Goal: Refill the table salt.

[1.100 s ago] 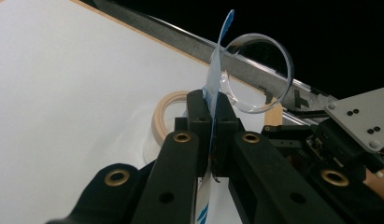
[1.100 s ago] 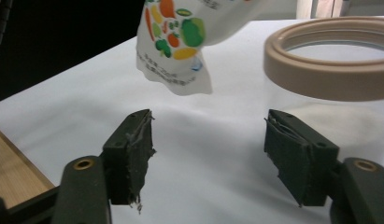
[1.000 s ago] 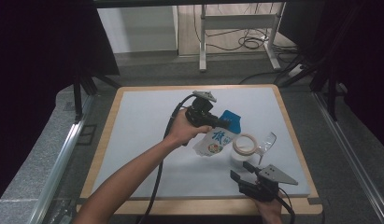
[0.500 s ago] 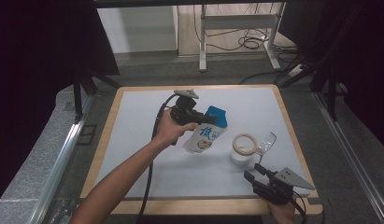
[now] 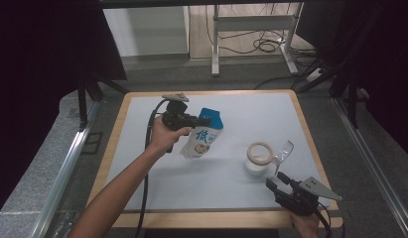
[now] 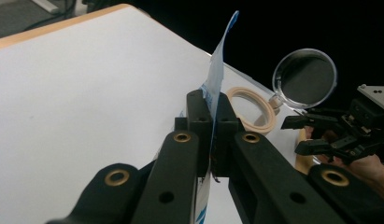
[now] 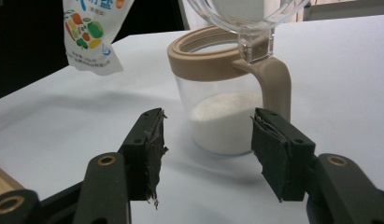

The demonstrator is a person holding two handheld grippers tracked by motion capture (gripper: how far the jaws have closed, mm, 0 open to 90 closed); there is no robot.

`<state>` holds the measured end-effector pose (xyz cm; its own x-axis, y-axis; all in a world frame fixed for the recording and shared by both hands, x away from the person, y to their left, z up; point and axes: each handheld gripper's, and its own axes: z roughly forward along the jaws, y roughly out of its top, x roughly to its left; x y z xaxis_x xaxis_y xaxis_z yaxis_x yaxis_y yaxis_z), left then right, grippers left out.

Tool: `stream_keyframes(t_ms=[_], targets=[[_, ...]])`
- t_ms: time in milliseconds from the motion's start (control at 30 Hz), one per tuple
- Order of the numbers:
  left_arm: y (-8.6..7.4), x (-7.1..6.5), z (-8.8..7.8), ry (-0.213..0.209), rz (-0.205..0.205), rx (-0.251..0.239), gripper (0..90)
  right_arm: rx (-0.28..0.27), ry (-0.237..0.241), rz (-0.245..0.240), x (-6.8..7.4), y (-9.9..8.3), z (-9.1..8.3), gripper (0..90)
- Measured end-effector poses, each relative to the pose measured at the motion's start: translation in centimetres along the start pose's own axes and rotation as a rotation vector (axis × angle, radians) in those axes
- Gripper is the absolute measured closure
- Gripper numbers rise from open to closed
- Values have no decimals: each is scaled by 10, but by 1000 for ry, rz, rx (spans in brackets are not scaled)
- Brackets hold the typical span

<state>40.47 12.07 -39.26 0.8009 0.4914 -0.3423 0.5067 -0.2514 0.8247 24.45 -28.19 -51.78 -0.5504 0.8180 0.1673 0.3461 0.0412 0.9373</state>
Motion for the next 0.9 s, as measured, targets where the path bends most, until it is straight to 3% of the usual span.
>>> stream_keyframes(t_ms=[267,667,900], targets=[[-11,14,-16,39,-33,-23,899,6,-11,6,-4,0,1,446],[-25,40,-43,136,-74,-63,899,-1,-27,11,-9,0,0,444],[-33,60,-62,214,-107,-107,899,-3,-34,10,-12,0,0,442]])
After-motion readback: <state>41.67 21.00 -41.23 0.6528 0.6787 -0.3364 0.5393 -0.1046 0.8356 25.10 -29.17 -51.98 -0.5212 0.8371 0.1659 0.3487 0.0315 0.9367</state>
